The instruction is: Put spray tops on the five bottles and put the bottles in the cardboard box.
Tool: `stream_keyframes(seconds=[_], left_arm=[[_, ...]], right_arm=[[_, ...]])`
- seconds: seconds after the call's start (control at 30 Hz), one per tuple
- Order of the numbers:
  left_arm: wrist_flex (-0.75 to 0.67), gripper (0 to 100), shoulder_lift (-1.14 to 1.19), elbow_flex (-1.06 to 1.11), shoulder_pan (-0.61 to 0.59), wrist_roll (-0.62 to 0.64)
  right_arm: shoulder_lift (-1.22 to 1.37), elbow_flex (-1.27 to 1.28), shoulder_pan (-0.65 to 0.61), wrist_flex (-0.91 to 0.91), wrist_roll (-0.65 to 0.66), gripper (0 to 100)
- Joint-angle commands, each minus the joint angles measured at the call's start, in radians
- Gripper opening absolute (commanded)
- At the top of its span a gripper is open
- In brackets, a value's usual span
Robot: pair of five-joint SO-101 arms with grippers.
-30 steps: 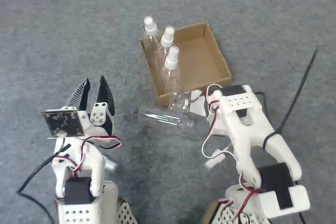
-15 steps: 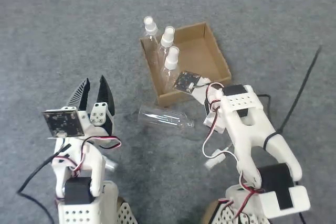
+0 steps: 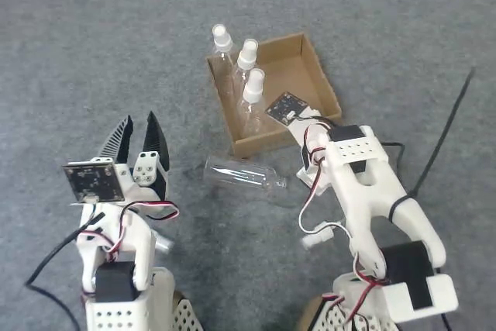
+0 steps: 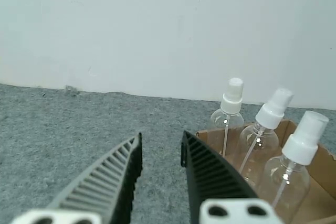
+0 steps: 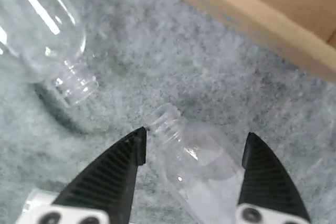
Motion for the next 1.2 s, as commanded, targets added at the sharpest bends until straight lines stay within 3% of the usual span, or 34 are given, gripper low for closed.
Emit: stream_keyframes(seconds=[0.0, 0.2, 0.4, 0.77, 1.17], left_arm=[[-0.029, 11, -0.015, -0.012, -0.006, -0.012], [-0.029, 11, -0.015, -0.012, -0.006, -0.012], [-0.029, 11, -0.015, -0.012, -0.006, -0.012], [-0.029, 11, -0.015, -0.012, -0.006, -0.012], [-0.029, 11, -0.015, -0.012, -0.006, -0.012]], right_arm=[[-0.024, -0.043, 0.005, -0.005, -0.017, 24.6], [-0.019, -0.087, 0.005, 0.039, -0.006, 25.2], [-0.015, -0.144, 0.005, 0.13, 0.08, 36.3], [-0.013, -0.126, 0.01, 0.134, 0.414, 34.6], [-0.015, -0.049, 0.015, 0.134, 0.549, 33.3]])
